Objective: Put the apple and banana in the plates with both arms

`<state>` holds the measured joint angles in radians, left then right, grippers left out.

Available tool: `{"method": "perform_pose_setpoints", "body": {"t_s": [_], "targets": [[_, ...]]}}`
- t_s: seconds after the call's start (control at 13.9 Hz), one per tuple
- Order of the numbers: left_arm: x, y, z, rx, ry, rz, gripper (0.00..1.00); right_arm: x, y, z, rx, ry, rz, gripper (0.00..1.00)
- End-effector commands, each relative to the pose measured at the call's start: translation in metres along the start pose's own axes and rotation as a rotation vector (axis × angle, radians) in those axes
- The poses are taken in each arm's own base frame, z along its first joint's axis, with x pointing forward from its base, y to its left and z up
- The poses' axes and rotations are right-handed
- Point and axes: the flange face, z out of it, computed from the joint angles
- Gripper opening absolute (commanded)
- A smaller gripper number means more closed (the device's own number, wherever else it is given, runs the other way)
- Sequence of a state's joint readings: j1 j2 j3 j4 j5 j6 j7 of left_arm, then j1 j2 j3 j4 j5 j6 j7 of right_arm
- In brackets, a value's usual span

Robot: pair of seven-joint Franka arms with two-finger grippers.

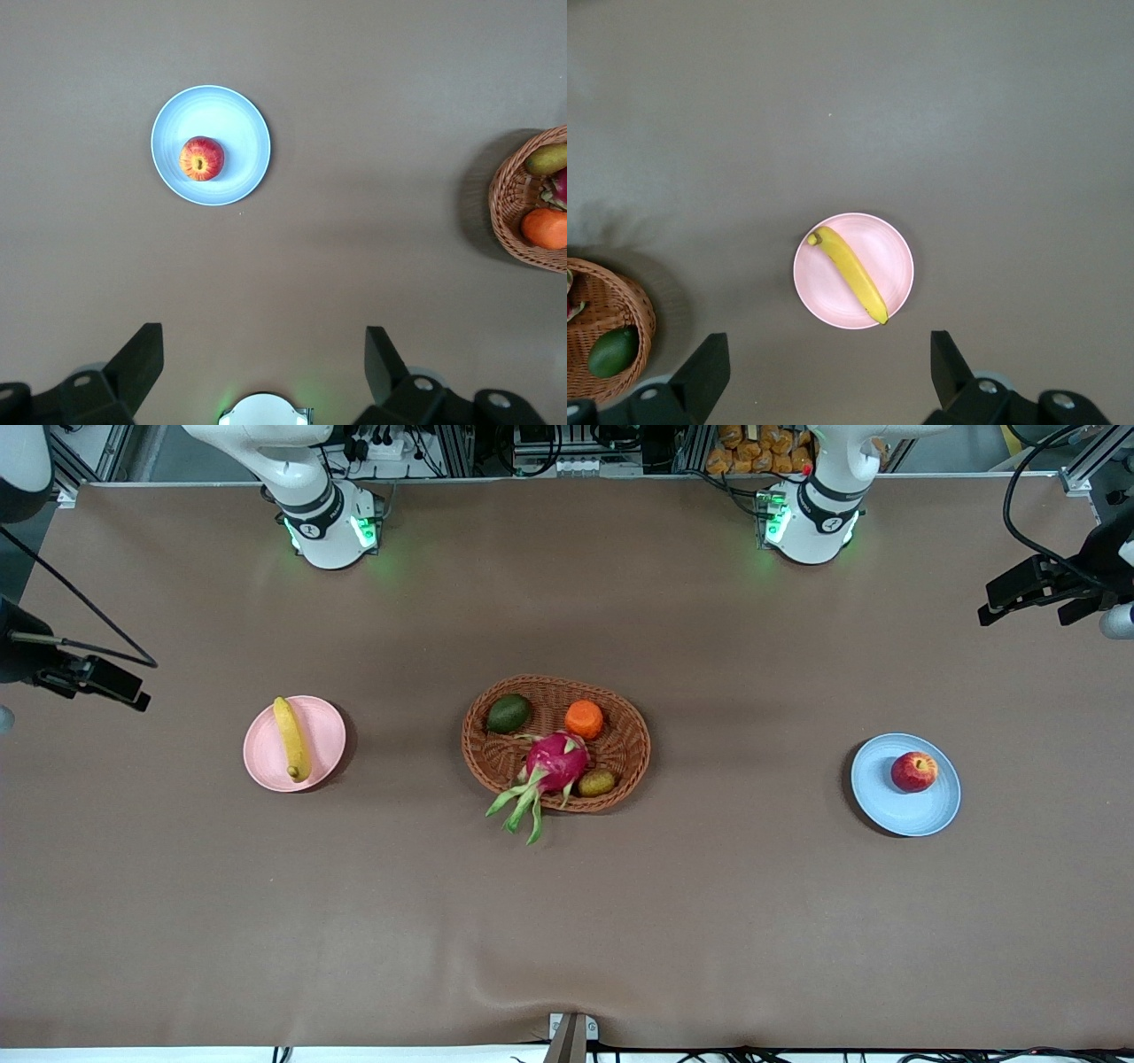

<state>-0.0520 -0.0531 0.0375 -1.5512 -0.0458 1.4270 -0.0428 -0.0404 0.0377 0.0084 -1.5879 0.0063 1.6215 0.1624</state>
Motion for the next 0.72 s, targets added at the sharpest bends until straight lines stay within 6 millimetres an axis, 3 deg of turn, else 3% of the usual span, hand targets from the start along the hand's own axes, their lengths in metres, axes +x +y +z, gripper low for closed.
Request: {"method": "perform_pose_setpoints", "body": {"t_s": [0.0, 0.65], "targets": [[0.001, -0.002, 0.000, 0.015, 0.003, 0.005, 1.00, -0.019, -0.003, 0.000, 0.008, 0.006, -0.022, 1.00], [0.001, -0.003, -0.001, 0.012, 0.003, 0.002, 1.00, -0.031, -0.007, -0.014, 0.006, 0.001, -0.033, 1.00]]}}
